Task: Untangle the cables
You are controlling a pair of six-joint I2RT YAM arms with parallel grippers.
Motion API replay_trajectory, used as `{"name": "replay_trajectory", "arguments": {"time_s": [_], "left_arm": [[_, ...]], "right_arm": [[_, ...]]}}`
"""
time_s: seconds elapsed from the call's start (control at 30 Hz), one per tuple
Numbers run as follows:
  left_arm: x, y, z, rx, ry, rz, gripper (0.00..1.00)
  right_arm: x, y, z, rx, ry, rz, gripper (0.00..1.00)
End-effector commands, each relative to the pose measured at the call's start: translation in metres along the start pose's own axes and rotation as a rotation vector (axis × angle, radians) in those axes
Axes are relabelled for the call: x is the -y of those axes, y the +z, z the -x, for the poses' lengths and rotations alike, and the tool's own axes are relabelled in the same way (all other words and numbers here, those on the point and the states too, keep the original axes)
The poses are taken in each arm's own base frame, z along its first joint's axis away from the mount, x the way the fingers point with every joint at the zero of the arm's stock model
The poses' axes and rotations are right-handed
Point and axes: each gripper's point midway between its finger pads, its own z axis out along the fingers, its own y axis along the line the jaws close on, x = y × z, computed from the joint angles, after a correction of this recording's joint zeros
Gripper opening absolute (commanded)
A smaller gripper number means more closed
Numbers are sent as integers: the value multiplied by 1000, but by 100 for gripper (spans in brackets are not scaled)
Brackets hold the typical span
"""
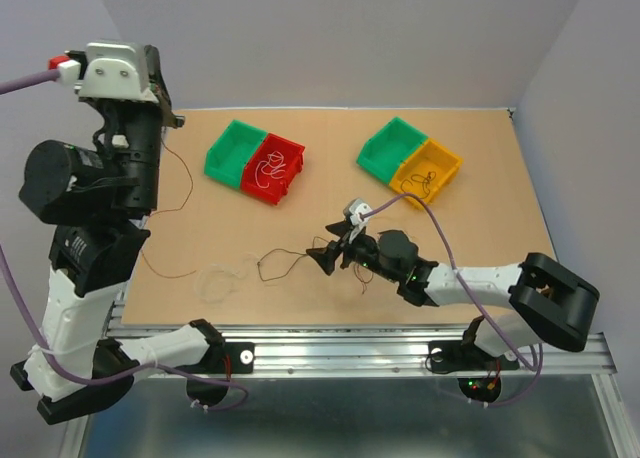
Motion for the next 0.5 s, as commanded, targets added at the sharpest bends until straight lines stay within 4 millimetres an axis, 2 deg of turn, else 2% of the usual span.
{"name": "replay_trajectory", "arguments": {"time_s": [0.0,0.13,0.17,0.27,0.47], "left_arm": [[35,5,-17,-15,-9,-124,0],[66,7,-48,-70,-14,-214,0],[72,7,-51,-75,-23,-236,0],[97,6,-61,-101,-61,-331,0],[129,6,-80,-152,-99,-433,0]], "right_arm": [[-35,-9,64,187,-52,168,85],[-52,-21,110,297,-82,241,88],[-56,-21,116,311,-88,255,88],[-71,-24,152,398,-106,319,89],[-86,-8,192,461,-98,369,89]]}}
